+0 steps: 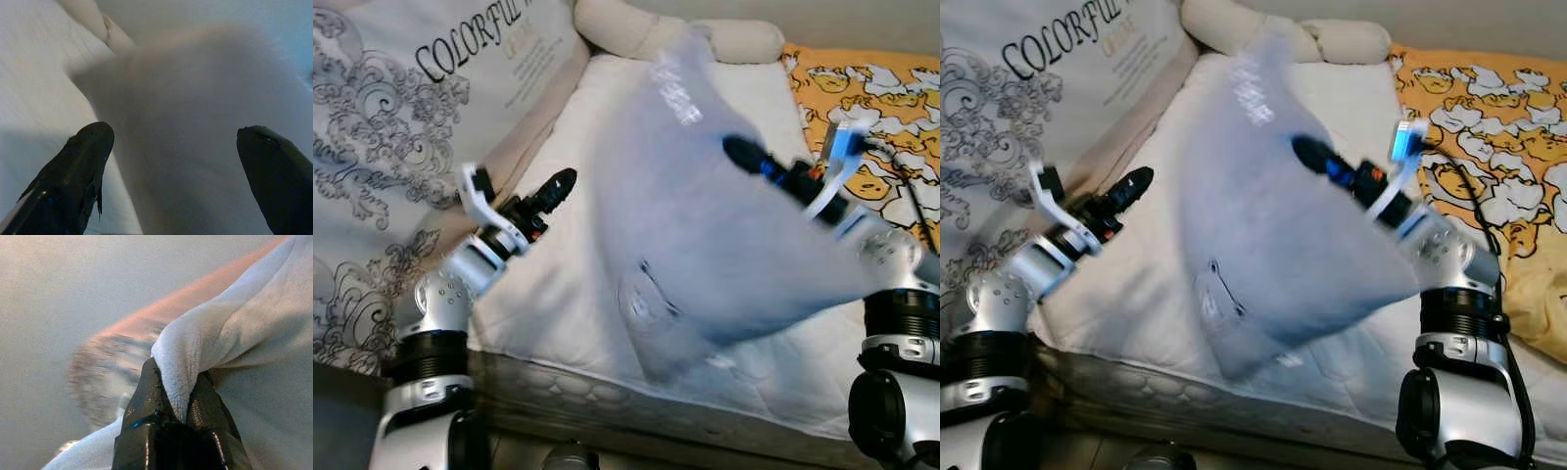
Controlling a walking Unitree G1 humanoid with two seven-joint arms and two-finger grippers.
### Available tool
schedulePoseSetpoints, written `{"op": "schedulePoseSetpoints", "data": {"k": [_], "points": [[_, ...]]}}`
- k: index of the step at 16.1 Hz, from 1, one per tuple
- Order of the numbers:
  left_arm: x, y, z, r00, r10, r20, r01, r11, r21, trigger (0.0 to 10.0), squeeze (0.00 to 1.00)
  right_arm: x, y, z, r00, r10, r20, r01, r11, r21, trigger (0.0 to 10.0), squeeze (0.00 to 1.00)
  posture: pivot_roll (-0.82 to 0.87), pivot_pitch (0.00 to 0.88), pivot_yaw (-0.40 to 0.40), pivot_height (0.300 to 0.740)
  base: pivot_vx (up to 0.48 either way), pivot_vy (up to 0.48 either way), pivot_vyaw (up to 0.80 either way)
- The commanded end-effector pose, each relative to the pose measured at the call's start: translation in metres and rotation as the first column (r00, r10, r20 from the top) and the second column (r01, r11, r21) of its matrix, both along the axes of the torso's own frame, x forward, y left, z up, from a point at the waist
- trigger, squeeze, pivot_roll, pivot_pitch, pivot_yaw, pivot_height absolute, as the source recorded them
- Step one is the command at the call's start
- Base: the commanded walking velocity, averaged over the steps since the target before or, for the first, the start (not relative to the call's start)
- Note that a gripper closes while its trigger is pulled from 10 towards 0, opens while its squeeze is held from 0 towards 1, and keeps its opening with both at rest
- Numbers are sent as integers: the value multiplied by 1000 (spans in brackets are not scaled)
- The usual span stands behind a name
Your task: Clean up the room
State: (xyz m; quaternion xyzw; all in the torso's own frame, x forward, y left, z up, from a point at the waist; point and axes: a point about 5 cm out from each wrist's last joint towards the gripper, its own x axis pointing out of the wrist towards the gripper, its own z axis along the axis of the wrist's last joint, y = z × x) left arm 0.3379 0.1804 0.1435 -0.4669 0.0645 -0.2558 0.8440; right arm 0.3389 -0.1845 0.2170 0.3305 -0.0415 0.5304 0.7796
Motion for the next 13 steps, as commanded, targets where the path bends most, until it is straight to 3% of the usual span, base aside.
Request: {"op": "schedulePoseSetpoints", "data": {"k": [1,3,4,7,8,9,10,11,12,13], "points": [[5,-3,-8,997,10,-71,-30,955,-294,10000,1000,-10,1,26,992,68,110,-78,993,92,0,0,80,0,4,740,0,0,0],[6,-8,-17,993,8,-115,-56,904,-423,10000,1000,-15,3,31,988,93,125,-108,988,115,0,0,72,0,9,740,0,0,0],[6,-19,-18,995,-16,-100,-34,874,-484,10000,1000,-17,4,35,987,96,131,-114,984,139,0,0,63,0,14,740,0,0,0],[1,-39,5,995,-65,74,98,739,-667,10000,1000,-22,5,29,992,88,94,-101,984,149,0,0,52,0,23,740,0,0,0],[0,-40,9,992,-75,98,122,714,-689,10000,910,-23,5,27,992,87,86,-100,983,153,0,0,53,0,22,740,0,0,0],[-3,-52,13,982,-154,112,187,692,-697,10000,698,-25,6,23,994,87,68,-98,981,165,0,0,60,0,20,740,0,0,0],[-3,-59,9,980,-179,82,187,717,-671,10000,267,-26,7,23,994,88,65,-98,980,172,0,0,61,0,20,740,0,0,0],[-3,-64,6,980,-192,61,184,736,-652,10000,267,-26,8,23,994,89,64,-99,979,177,0,0,61,0,21,740,0,0,0],[0,-70,-20,985,-147,-95,76,849,-523,10000,0,-27,10,27,993,92,71,-104,975,195,0,0,59,0,23,740,0,0,0],[1,-69,-28,984,-116,-137,37,877,-479,10000,0,-27,10,29,993,93,77,-107,974,198,0,0,58,0,23,740,0,0,0]]}}
